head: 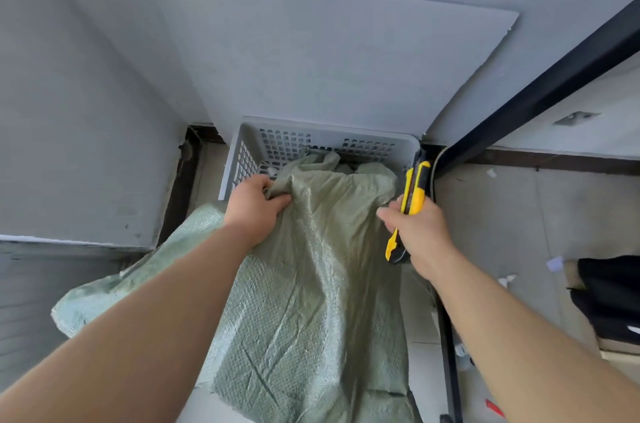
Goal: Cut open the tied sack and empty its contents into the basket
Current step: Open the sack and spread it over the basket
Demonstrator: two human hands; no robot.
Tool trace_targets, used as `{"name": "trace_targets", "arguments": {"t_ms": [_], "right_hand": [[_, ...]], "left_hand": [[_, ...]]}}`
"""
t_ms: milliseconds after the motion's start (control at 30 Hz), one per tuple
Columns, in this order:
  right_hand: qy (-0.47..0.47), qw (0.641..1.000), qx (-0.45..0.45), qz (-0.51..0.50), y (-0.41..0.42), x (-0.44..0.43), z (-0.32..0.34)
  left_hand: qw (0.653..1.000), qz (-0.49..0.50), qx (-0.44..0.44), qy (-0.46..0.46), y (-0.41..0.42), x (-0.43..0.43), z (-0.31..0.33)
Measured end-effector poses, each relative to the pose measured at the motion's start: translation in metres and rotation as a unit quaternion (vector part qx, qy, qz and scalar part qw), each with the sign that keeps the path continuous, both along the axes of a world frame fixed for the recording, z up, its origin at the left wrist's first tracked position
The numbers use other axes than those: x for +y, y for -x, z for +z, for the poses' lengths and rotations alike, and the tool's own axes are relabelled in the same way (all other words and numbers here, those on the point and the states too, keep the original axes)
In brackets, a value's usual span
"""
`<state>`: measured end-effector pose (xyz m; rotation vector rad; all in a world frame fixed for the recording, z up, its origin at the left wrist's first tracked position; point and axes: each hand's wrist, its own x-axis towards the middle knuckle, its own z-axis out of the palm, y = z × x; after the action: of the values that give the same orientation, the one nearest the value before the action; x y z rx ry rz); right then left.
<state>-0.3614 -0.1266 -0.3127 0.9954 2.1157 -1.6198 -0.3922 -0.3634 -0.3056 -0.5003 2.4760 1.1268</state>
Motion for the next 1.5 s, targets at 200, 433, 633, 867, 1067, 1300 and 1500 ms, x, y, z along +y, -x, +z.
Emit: {"name": "trace_targets", "arguments": {"t_ms": [200,433,633,867,1067,1300,1500], "right_hand": [[0.021,0.997,-0.063,0.048,-0.080,-0.025,0.003],[-0.071,0.996,-0.005,0.049,-0.100,-0.045,-0.011],[-0.064,0.997,0.018,-0.027,-0.070,-0.051,-0.002],[-0.062,0.994,0.039,-0.080,-0.030,-0.043,0.031],[-0.101,0.988,0.044,-0.104,-0.005,-0.029,0.051],[-0.086,0.991,0.055,-0.088,0.002,-0.025,0.050],[-0.026,0.999,0.012,-0.020,-0.032,-0.016,0.047]], "left_hand": [[0.998,0.068,0.005,-0.001,0.001,-0.001,-0.002],[0.997,0.070,0.025,0.009,0.003,-0.001,-0.005],[1.000,0.022,0.020,0.006,-0.011,-0.012,0.010],[0.983,-0.099,-0.108,0.114,-0.052,-0.048,0.035],[0.979,-0.077,-0.105,0.159,-0.065,-0.078,0.048],[0.990,-0.022,-0.038,0.132,-0.052,-0.072,0.050],[0.991,0.123,-0.026,-0.036,-0.034,-0.044,0.053]]}}
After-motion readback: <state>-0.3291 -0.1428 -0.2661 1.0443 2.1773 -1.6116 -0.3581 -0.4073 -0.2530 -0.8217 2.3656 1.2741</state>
